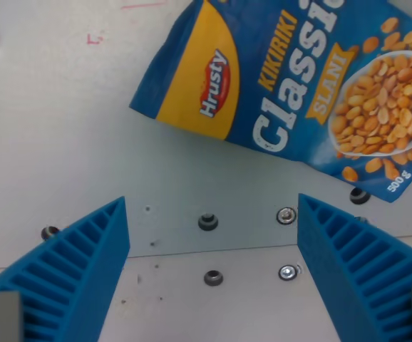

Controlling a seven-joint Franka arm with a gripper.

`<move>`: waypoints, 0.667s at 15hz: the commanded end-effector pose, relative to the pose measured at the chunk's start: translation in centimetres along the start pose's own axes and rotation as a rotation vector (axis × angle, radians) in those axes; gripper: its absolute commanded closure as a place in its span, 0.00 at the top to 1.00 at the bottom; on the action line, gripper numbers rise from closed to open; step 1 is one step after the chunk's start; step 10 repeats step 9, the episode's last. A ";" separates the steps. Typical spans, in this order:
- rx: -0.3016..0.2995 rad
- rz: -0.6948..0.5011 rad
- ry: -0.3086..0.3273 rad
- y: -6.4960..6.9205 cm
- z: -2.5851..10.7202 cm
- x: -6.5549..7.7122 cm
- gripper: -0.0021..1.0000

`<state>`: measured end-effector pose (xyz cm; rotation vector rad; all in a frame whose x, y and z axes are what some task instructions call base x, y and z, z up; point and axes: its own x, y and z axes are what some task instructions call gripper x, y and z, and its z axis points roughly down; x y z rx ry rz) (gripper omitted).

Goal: Move in base negative y

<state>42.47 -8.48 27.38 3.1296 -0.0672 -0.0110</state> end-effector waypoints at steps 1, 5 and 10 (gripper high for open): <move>0.006 -0.016 0.000 1.6 0.0 0.7 1.00; 0.006 -0.016 0.000 3.6 0.0 0.9 1.00; 0.006 -0.016 0.000 5.6 0.1 1.1 1.00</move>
